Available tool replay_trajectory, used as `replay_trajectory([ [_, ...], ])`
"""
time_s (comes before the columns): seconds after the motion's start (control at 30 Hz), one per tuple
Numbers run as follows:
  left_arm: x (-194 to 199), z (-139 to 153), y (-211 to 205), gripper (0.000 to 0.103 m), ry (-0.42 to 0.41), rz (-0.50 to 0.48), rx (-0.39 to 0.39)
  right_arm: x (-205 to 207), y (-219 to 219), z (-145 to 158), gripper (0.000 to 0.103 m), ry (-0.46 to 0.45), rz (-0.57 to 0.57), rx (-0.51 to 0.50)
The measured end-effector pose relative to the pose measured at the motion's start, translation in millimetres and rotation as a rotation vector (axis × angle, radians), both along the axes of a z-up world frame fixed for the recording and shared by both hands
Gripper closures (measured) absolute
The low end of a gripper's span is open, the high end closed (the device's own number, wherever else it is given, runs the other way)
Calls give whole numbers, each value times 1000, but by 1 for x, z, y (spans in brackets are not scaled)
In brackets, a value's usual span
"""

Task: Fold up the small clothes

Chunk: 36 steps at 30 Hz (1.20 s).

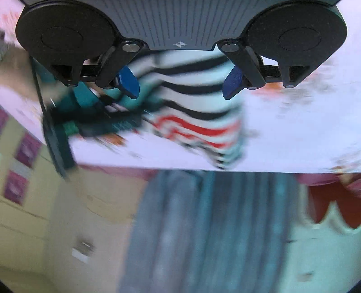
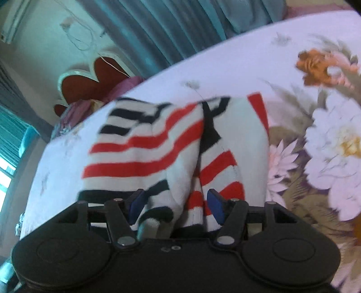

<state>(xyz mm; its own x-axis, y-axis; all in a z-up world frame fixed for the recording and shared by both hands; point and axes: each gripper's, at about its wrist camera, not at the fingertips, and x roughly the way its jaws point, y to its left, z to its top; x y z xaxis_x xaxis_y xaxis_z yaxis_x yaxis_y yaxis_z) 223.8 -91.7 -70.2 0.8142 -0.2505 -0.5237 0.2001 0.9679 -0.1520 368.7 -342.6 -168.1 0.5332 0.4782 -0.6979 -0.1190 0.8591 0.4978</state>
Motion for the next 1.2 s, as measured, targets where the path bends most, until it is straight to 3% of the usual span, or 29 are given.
replay_trajectory([
  [0.1, 11, 3, 31, 23, 15, 105, 8, 4, 10, -5, 44, -10, 15, -4],
  [0.2, 27, -1, 44, 23, 43, 176, -16, 7, 18, -5, 63, -10, 32, -3],
  [0.27, 37, -4, 45, 23, 57, 194, -28, 5, 17, -2, 81, -22, 37, -6],
  [0.33, 47, -8, 38, 23, 61, 187, -34, 5, 13, 3, 83, -39, 46, 16],
  [0.57, 95, -20, -8, 23, 43, 87, -37, -29, 7, 51, 84, -301, 23, -197],
  [0.63, 103, -27, -20, 23, 66, 57, -36, -32, -5, 49, 83, -278, 7, -222],
  [0.77, 119, -59, -39, 23, 194, 40, 7, -20, -26, 7, 78, -95, -47, -179],
  [0.87, 119, -68, -37, 23, 221, 48, -30, -27, -26, 9, 77, -112, -42, -195],
  [1.0, 117, -55, -31, 23, 209, 43, -48, -32, -33, 17, 71, -101, -73, -192],
  [1.2, 142, -38, -20, 23, 152, 74, -67, -20, -12, 45, 68, -271, -88, -337],
])
